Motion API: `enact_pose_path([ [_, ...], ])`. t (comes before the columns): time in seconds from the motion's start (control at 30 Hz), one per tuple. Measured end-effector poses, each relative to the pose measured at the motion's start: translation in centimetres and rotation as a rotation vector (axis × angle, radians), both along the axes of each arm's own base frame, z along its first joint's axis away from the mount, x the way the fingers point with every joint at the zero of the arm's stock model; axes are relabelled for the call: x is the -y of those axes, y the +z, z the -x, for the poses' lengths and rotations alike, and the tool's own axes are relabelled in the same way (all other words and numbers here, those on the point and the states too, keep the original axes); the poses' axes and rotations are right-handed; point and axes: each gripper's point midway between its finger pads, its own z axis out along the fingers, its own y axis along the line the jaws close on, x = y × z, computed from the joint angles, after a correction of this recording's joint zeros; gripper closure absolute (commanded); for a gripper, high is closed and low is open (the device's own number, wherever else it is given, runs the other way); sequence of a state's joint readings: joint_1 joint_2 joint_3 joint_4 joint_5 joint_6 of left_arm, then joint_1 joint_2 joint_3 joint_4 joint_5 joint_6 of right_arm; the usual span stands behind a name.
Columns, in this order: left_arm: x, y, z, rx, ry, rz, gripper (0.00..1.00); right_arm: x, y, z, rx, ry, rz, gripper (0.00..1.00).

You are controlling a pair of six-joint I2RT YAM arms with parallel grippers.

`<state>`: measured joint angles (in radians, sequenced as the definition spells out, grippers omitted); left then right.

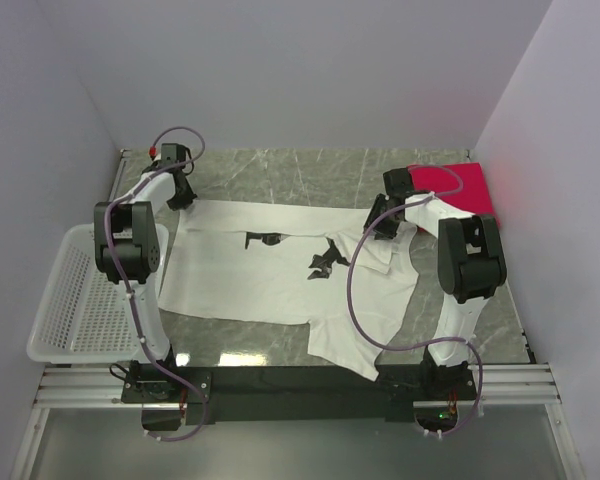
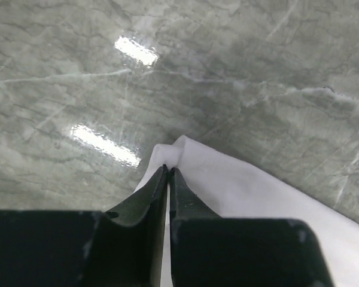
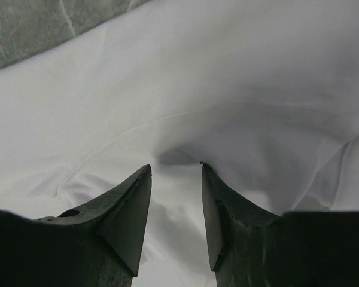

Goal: Fold and stack the t-shirts
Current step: Fold the tshirt

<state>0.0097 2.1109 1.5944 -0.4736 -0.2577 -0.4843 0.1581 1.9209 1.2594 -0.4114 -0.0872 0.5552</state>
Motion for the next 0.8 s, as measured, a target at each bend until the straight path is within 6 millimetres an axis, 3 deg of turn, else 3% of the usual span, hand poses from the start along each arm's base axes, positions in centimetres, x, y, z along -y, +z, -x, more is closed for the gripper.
enact_pose_path([
  [0.03, -0.2, 0.1, 0.0, -0.005, 0.001, -0.003, 0.84, 0.1, 0.0, 0.0, -0.001, -0.002, 0.0, 0.53],
  [0.07, -0.3, 0.1, 0.0, -0.008, 0.001, -0.007, 0.72, 0.2, 0.0, 0.0, -0.002, -0.005, 0.001, 0.53],
  [0.17, -1.2, 0.4, -0.3, -0.005, 0.011, -0.027, 0.57, 0.4, 0.0, 0.1, -0.007, -0.008, 0.01, 0.53],
  [0.3, -2.0, 0.5, -0.3, -0.005, 0.032, -0.031, 0.44, 0.5, 0.0, 0.1, -0.009, -0.01, 0.013, 0.53],
  [0.43, -1.8, 0.8, 0.1, 0.003, 0.058, 0.003, 0.41, 0.5, 0.0, 0.1, -0.01, -0.01, 0.013, 0.53],
  [0.7, 0.1, 2.8, 3.5, 0.032, 0.106, 0.095, 0.42, 0.6, 0.1, 0.2, -0.015, -0.011, 0.014, 0.53],
  [0.8, 0.6, 2.0, 4.1, 0.025, 0.117, 0.123, 0.44, 0.6, 0.0, 0.2, -0.016, -0.009, 0.015, 0.53],
])
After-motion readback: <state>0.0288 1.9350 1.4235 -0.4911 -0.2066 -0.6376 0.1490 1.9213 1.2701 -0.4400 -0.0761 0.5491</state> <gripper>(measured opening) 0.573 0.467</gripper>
